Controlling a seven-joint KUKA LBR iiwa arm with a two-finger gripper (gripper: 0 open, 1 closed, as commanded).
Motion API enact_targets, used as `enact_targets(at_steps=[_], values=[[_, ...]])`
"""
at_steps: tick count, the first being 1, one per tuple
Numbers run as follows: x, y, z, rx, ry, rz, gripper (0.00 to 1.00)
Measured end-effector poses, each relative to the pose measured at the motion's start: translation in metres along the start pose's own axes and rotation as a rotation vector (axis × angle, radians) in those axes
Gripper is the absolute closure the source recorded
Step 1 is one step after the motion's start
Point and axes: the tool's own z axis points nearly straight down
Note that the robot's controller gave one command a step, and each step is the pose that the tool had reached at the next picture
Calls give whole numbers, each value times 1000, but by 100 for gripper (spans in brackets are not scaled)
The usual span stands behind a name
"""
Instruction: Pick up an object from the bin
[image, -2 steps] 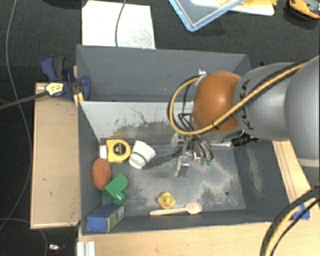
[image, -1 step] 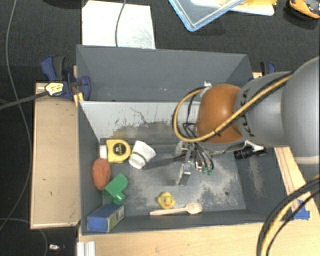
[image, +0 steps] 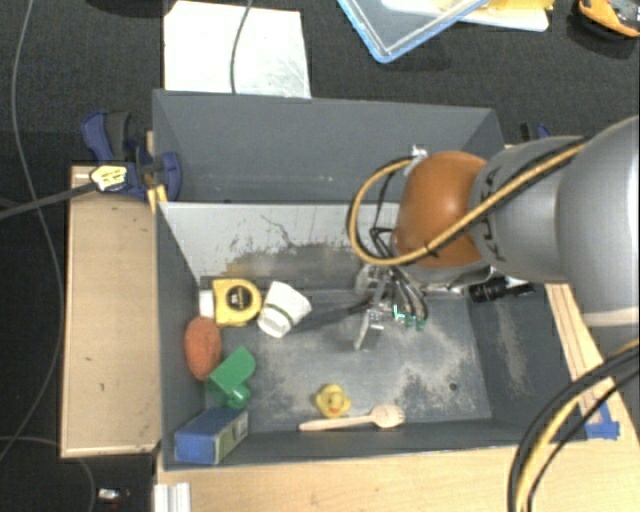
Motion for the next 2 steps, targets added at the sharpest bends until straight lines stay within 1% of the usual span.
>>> enact_targets(at_steps=[1, 2], values=[[-2, -1, 1, 1, 0, 4, 100], [-2, -1, 1, 1, 0, 4, 100]])
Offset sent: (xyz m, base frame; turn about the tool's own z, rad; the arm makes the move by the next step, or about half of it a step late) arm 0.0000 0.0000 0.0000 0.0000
